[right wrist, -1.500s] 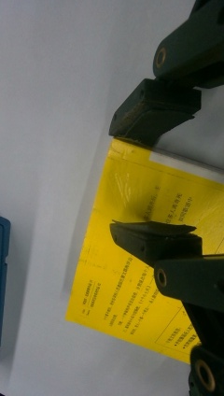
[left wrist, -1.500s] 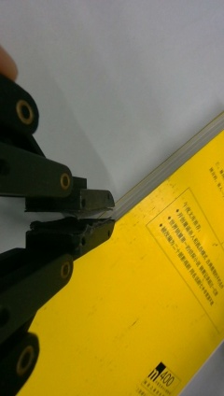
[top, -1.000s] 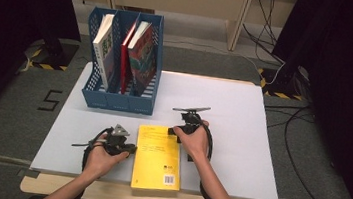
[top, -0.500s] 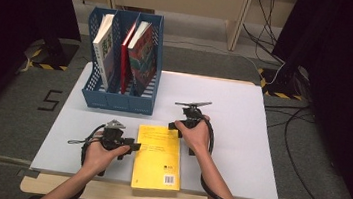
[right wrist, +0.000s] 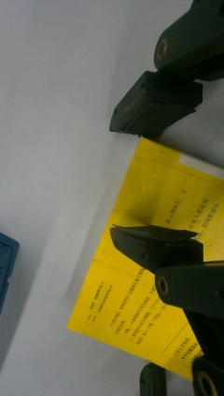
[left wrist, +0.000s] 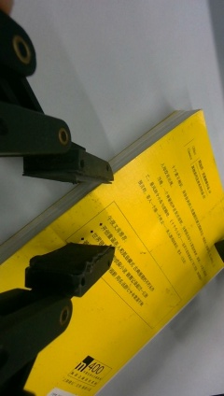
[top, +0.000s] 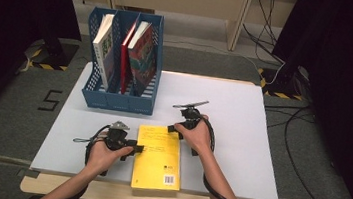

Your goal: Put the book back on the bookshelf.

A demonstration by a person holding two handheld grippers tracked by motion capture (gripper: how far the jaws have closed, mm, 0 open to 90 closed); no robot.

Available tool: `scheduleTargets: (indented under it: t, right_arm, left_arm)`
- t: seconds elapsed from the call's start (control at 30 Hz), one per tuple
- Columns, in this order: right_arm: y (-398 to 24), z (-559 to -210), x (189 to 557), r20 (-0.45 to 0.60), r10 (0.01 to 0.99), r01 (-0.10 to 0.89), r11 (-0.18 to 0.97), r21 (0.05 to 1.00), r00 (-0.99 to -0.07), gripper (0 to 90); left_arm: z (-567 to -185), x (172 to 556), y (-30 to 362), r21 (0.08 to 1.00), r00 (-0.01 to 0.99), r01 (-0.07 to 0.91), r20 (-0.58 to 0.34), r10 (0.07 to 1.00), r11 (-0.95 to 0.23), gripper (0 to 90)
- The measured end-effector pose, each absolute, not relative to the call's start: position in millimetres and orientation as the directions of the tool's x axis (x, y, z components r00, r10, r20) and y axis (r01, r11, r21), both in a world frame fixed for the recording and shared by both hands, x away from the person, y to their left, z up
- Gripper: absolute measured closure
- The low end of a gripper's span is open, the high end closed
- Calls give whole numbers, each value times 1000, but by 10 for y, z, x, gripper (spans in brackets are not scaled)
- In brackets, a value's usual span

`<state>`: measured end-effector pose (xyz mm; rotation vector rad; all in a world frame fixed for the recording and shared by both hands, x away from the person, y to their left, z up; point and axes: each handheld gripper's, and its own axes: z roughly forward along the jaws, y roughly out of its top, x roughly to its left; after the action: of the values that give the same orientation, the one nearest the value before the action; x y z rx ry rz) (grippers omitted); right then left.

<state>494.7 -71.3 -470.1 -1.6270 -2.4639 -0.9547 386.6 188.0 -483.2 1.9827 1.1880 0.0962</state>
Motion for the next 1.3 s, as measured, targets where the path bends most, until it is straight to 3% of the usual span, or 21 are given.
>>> scheduleTargets:
  t: [0.57,1.3]
  right_arm:
    - [-723,-4710,4956,355,800,832,295,470,-483,428]
    - [-803,-4724,5009,382,772,827,312,468,-508,496]
  left_arm:
    - [-4787,3898,1826,661,575,693,-266,774,-287,586]
    - [-4781,3911,1808,658,574,694,-261,776,-292,591]
